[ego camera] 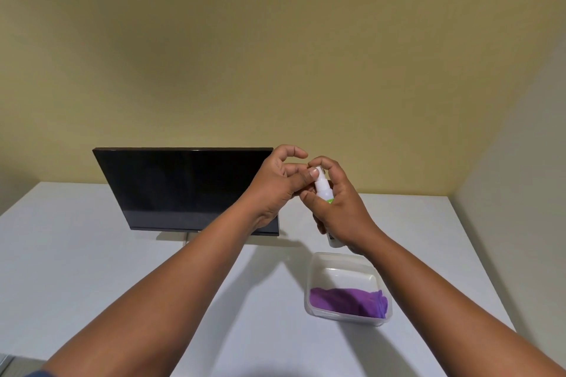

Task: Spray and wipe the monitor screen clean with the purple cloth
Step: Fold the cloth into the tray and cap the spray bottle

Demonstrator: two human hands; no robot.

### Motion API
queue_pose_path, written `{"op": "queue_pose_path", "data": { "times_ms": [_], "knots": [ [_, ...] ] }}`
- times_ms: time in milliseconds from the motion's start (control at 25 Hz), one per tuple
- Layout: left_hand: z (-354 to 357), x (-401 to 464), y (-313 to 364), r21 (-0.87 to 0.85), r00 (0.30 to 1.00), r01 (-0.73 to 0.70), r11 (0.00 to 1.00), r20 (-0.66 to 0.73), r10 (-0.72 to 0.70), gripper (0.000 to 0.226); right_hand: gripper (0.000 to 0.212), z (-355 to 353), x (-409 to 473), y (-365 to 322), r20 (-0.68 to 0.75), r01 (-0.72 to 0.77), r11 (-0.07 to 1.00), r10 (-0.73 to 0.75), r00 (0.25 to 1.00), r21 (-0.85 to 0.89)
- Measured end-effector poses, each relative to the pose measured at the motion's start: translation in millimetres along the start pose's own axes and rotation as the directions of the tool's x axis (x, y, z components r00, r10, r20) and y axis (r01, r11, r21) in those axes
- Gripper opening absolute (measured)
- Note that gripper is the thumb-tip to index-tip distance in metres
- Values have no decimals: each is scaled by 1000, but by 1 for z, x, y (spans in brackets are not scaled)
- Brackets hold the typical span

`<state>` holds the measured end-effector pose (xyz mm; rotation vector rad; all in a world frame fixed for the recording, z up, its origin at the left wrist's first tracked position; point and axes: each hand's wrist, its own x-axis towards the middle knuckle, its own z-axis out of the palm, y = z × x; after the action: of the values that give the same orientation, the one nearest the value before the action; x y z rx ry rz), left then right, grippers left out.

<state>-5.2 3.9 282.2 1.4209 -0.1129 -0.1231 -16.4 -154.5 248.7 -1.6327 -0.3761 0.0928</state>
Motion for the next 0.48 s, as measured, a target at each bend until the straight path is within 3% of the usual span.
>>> {"op": "queue_pose_path", "data": {
  "times_ms": [360,480],
  "knots": [
    [2,-3,-1,42,998,8,999,56,-10,37,41,-1,-6,1,-9,-8,1000,8,1000,-15],
    [1,-2,2,87,997,-7,996,71,1,38,53,-1,-7,-2,10,-23,999,23,1000,29]
  ]
}}
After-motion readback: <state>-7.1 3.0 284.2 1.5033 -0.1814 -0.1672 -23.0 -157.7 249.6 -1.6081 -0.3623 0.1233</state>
